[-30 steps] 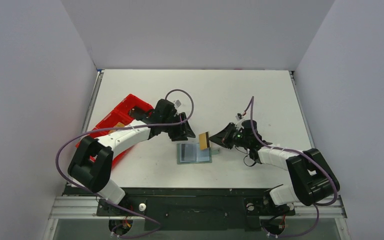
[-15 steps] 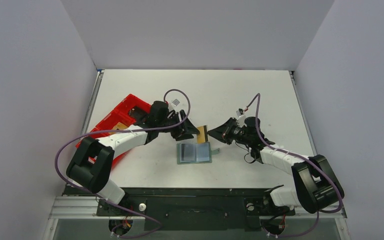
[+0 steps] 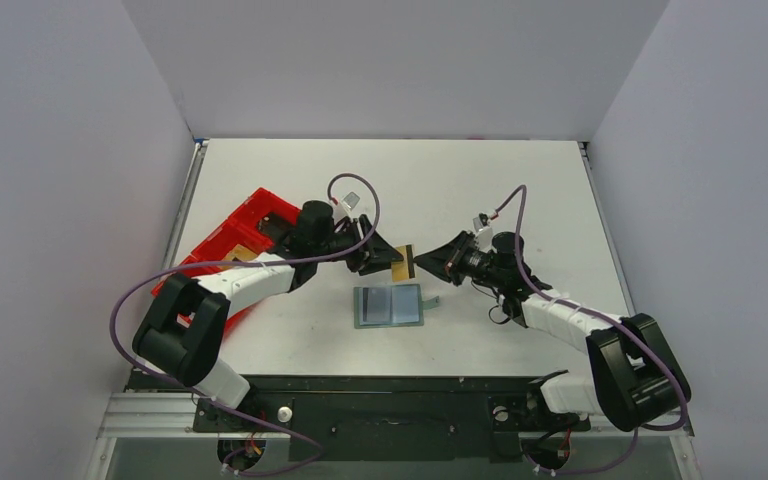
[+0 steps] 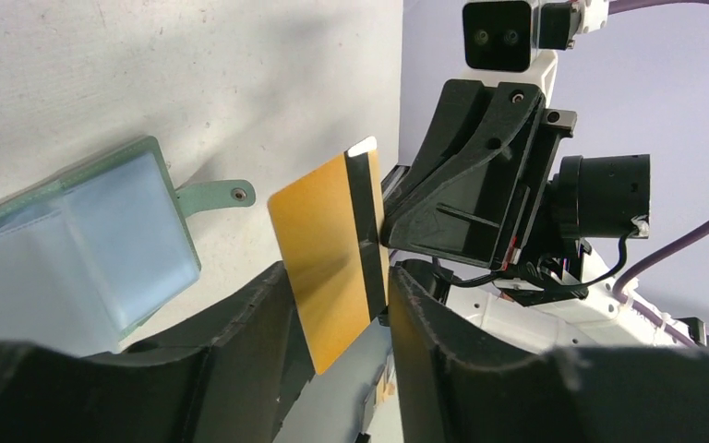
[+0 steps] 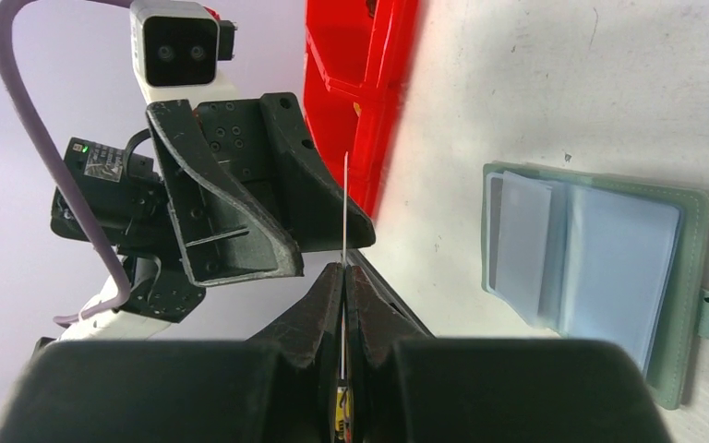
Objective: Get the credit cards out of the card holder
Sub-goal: Place the credit card in the storage box.
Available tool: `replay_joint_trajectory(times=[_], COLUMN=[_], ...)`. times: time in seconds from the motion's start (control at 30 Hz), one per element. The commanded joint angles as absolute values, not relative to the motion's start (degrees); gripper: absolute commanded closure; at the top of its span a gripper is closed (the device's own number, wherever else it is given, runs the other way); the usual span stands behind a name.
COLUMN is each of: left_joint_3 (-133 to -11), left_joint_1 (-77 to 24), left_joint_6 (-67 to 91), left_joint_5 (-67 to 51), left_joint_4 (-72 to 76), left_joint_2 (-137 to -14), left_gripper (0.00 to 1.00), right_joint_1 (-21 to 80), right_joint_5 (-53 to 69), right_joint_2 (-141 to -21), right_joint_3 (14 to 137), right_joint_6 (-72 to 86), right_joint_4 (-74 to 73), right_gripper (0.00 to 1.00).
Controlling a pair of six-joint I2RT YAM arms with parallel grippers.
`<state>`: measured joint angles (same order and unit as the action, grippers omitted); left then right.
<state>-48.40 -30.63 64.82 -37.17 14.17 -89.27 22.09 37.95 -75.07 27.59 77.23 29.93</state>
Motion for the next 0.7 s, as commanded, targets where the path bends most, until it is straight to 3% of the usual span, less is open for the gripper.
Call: replay_joint_trajectory(times=[0.0, 0.17, 0.37, 0.47, 0.53, 0.57, 0.63, 0.67], left_joint_3=[-47.7, -48.0, -48.0, -48.0, -48.2, -48.3, -48.8, -49.0], left_joint_1=[-30.2, -30.4, -30.7, -30.8, -30.8, -30.7, -30.5, -30.2], left_joint_6=[67.0, 67.2, 67.2, 67.2, 66.0, 65.3, 62.0, 61.2], left_joint_5=[-38.8, -38.9, -38.9, -38.5, -37.5, -36.3, -33.8, -32.9], left_joint_4=[20.3, 20.6, 20.6, 20.1, 17.6, 16.4, 11.9, 8.9], left_joint_2=[-88.8, -89.5, -90.9, -90.7, -89.9, -88.9, -87.0, -86.3], left_gripper=[0.63, 0.75, 1.00, 1.00, 1.00, 1.00, 1.00, 1.00], right_joint_1=[21.8, 22.0, 22.1, 22.2, 22.3, 22.4, 22.5, 22.5], right_joint_5=[38.5, 38.6, 38.3, 37.4, 36.3, 35.8, 33.1, 32.3], right_joint_2=[-72.9, -72.9, -72.5, -72.1, -71.4, -70.7, -69.4, -69.0], right_joint_3=[29.1, 29.0, 29.7, 30.6, 31.8, 32.7, 34.2, 34.9], right_joint_6=[77.5, 77.4, 75.3, 72.3, 69.7, 68.9, 66.1, 63.9], right_joint_4=[33.4, 33.4, 30.7, 26.6, 22.3, 19.1, 14.1, 12.2], right_gripper=[1.00, 1.00, 1.00, 1.00, 0.80, 0.63, 0.45, 0.42])
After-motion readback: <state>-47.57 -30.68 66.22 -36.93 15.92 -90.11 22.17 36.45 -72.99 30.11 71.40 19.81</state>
